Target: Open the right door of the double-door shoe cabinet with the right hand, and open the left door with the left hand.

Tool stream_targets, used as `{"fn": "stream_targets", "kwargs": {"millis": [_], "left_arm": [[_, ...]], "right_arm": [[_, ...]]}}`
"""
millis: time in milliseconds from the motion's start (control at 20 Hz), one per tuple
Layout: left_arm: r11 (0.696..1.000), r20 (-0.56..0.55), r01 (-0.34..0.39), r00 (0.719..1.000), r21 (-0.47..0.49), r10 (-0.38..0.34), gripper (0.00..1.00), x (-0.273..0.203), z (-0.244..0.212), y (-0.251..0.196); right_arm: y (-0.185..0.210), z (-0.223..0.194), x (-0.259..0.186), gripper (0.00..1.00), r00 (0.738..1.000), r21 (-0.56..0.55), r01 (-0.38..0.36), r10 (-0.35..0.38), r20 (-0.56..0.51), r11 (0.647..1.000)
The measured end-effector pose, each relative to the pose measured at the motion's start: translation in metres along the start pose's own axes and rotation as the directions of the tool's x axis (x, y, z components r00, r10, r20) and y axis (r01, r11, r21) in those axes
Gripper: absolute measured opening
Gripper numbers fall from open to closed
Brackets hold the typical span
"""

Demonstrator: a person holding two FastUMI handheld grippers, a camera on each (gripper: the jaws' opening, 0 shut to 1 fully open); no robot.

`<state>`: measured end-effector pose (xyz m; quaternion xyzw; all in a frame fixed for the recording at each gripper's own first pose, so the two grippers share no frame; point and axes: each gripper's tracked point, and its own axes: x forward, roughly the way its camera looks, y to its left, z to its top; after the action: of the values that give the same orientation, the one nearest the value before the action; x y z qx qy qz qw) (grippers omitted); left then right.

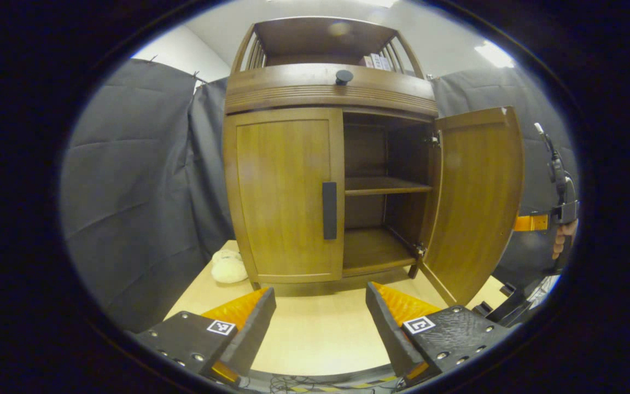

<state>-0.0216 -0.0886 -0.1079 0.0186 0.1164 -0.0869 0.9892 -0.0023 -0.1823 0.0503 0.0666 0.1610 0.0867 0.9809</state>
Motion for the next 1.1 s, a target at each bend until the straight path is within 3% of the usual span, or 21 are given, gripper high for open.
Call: {"fn": "stream_targets", "kwargs": {"millis": [200,450,700,800,950,1100], "left_arm": [[0.998,0.003,-0.056,0.998,0.012,0.056,0.95,0.003,0.01,-0.026],[0.992,-0.005,-0.114,0.993,-0.058,0.114,0.95,0.003,0.011,-0.062],[0.965,-0.018,-0.236,0.972,-0.116,0.235,0.95,-0.012,0.006,-0.064],[0.953,-0.02,-0.266,0.964,-0.144,0.266,1.0,-0.008,0.007,-0.059],[0.95,-0.001,-0.268,0.963,-0.162,0.271,1.0,0.013,0.017,-0.04],[0.964,0.023,-0.225,0.973,-0.141,0.23,1.0,0.047,0.031,-0.027]], "right_arm": [[-0.033,0.007,0.004,0.05,0.999,-0.035,-0.045,0.045,0.013,0.998],[-0.037,0.009,0.006,0.08,0.986,0.001,-0.164,0.164,0.005,0.986],[-0.037,0.009,0.003,0.08,0.971,0.064,-0.24,0.239,0.029,0.969],[-0.038,0.008,0.005,0.08,0.97,0.059,-0.242,0.241,0.021,0.969],[-0.037,0.009,-0.003,0.08,0.975,0.022,-0.222,0.222,0.023,0.975],[-0.044,0.007,-0.017,0.11,0.986,0.013,-0.162,0.162,0.042,0.987]]}}
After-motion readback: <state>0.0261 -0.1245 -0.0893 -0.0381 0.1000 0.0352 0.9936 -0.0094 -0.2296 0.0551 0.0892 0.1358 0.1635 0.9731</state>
